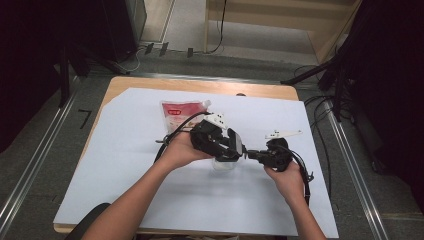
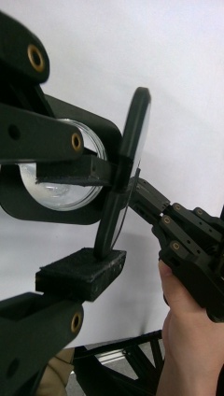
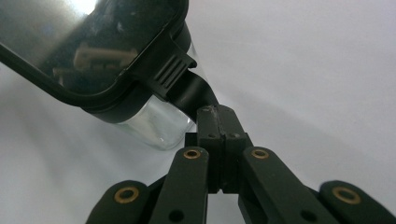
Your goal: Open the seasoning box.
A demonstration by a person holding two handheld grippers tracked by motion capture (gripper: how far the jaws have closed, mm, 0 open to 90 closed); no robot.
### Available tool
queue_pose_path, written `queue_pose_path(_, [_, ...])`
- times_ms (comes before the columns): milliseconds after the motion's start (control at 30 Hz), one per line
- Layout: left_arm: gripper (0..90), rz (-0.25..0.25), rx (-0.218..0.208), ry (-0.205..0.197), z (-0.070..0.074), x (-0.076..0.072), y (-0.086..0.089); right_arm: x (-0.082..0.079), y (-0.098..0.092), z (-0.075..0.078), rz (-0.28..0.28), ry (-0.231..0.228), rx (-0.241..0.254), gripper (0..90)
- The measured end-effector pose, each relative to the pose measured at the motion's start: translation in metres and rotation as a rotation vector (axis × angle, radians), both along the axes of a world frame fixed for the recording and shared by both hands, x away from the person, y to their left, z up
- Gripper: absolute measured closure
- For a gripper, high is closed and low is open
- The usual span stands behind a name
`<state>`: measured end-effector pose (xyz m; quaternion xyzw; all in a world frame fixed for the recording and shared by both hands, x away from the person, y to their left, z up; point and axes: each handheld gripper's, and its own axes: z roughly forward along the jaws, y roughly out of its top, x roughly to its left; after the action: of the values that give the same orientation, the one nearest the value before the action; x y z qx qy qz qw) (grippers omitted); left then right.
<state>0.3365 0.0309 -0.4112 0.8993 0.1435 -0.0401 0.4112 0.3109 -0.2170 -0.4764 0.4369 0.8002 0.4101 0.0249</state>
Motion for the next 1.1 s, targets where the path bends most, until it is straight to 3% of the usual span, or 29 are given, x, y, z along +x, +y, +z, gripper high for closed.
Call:
queue_pose_path(267, [69.3, -0.016, -0.003, 0.018, 0.005, 0.002, 0.0, -0.003, 0.002, -0.001, 0.005, 0.003, -0.003, 90.0])
queue_pose_path(600, [70.8, -0.029, 0.002, 0.01, 0.007, -0.001, -0.006, -0.005, 0.003, 0.0, -0.005, -0.005, -0.004, 90.0])
queue_pose_path(1100, [82.1, -0.066, 0.004, -0.003, 0.003, -0.006, -0.018, -0.006, 0.003, -0.001, -0.01, -0.005, 0.003, 90.0])
